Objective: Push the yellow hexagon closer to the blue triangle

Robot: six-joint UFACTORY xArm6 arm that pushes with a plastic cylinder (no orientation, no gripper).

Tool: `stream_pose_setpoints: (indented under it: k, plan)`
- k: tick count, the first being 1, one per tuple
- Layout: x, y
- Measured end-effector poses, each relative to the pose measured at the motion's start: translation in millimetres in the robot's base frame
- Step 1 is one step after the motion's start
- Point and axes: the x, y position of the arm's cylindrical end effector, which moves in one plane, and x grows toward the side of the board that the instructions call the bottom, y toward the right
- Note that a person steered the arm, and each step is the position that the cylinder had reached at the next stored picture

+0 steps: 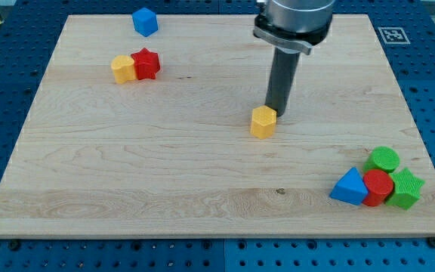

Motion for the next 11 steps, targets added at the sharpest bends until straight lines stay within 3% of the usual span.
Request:
stream_pose_setpoints:
  k: [2,8,11]
  plan:
    - [17,-51]
    - [130,-17]
    - [131,60]
